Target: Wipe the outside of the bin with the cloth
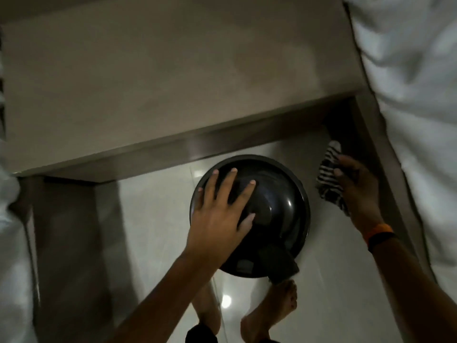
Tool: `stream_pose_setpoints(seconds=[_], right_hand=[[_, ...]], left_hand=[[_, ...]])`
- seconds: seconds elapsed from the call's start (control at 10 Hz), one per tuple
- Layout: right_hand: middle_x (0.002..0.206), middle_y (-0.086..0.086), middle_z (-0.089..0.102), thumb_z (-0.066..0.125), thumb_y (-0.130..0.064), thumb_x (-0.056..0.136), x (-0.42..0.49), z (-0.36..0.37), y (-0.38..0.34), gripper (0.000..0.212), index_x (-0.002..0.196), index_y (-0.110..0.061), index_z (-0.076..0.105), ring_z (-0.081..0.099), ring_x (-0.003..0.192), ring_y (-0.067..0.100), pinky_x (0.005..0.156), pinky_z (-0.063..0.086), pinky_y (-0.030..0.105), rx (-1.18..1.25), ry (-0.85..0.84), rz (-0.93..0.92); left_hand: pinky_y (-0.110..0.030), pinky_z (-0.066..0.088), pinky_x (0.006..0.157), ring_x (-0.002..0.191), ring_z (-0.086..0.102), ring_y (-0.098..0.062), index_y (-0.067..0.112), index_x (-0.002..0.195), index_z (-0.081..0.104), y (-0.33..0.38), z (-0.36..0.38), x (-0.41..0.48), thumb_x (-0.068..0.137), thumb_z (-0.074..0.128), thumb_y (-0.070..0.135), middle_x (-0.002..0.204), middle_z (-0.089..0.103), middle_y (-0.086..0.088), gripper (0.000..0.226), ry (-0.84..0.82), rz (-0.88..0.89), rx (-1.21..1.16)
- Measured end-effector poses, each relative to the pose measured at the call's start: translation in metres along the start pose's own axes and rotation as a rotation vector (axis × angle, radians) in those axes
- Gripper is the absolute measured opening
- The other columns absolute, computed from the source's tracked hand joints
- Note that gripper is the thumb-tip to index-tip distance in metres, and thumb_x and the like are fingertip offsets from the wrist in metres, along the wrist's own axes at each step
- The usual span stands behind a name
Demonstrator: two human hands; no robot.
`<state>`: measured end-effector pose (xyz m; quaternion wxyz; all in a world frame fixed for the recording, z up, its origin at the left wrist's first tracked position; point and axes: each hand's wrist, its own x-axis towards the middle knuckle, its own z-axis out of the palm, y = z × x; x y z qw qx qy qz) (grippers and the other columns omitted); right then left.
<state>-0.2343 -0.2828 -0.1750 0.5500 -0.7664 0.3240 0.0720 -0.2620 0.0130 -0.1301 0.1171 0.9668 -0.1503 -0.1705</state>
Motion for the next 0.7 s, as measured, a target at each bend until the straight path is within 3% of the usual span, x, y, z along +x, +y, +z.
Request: stream_pose_setpoints(seconds=[0.1, 0.2, 0.3, 0.4, 0.5, 0.6, 0.7], right_hand=[[0.147, 0.009, 0.064, 0.059, -0.005, 0.106, -0.003, 0.005, -0.059, 0.041, 0.146, -0.016, 0.057, 0.064, 0.135, 0.026, 0.111, 0.056, 0.048, -0.048, 0.000, -0.225], [0.134, -0.027, 0.068, 0.061, -0.022, 0.101, -0.004, 0.039, -0.139, 0.044, 0.143, -0.032, 0.059, 0.068, 0.125, 0.000, 0.105, 0.059, 0.025, -0.098, -0.025, -0.570], [0.151, -0.019, 0.061, 0.059, -0.033, 0.101, 0.015, 0.077, -0.174, 0.047, 0.149, -0.032, 0.055, 0.059, 0.142, 0.011, 0.118, 0.050, 0.040, -0.370, -0.057, -0.726], [0.180, 0.004, 0.010, 0.042, -0.051, 0.110, 0.046, 0.133, -0.185, 0.064, 0.167, -0.029, 0.023, 0.004, 0.169, 0.026, 0.134, 0.001, 0.061, -0.941, -0.285, -0.595], [0.181, 0.005, -0.008, 0.034, -0.056, 0.110, 0.057, 0.153, -0.167, 0.070, 0.170, -0.029, 0.006, -0.010, 0.168, 0.026, 0.133, -0.010, 0.064, -1.073, -0.302, -0.580], [0.181, 0.006, -0.008, 0.034, -0.059, 0.109, 0.059, 0.157, -0.161, 0.074, 0.170, -0.029, 0.006, -0.009, 0.168, 0.028, 0.132, -0.008, 0.067, -1.089, -0.233, -0.620], [0.180, 0.011, -0.004, 0.037, -0.064, 0.105, 0.051, 0.156, -0.175, 0.080, 0.169, -0.025, 0.010, -0.006, 0.168, 0.033, 0.132, -0.004, 0.068, -1.061, -0.127, -0.696]], left_hand=[[-0.063, 0.035, 0.115, 0.155, 0.017, -0.040, 0.032, 0.157, 0.032, -0.022, -0.030, 0.024, 0.099, 0.039, 0.054, 0.168, 0.025, -0.011, 0.063, 0.142, -0.017, 0.022], [-0.068, 0.038, 0.110, 0.151, 0.025, -0.047, 0.025, 0.157, 0.032, -0.050, -0.070, 0.068, 0.099, 0.044, 0.049, 0.163, 0.034, -0.018, 0.064, 0.272, -0.024, 0.074], [-0.072, 0.031, 0.112, 0.152, 0.021, -0.048, 0.025, 0.158, 0.027, -0.067, -0.089, 0.103, 0.098, 0.044, 0.050, 0.165, 0.030, -0.019, 0.067, 0.277, -0.053, 0.103], [-0.073, 0.013, 0.118, 0.156, 0.000, -0.044, 0.029, 0.161, 0.008, -0.085, -0.095, 0.152, 0.100, 0.035, 0.059, 0.172, 0.007, -0.012, 0.073, 0.141, -0.104, 0.106], [-0.073, 0.005, 0.119, 0.156, -0.008, -0.041, 0.032, 0.161, -0.002, -0.095, -0.085, 0.169, 0.100, 0.028, 0.063, 0.173, -0.004, -0.008, 0.075, 0.011, -0.146, 0.035], [-0.074, -0.001, 0.118, 0.156, -0.012, -0.040, 0.031, 0.162, -0.001, -0.095, -0.082, 0.172, 0.099, 0.022, 0.067, 0.173, -0.005, -0.007, 0.076, -0.033, -0.174, -0.013], [-0.075, -0.002, 0.118, 0.156, -0.010, -0.040, 0.028, 0.162, 0.000, -0.087, -0.098, 0.166, 0.097, 0.018, 0.070, 0.173, -0.003, -0.009, 0.079, 0.075, -0.156, 0.041]])
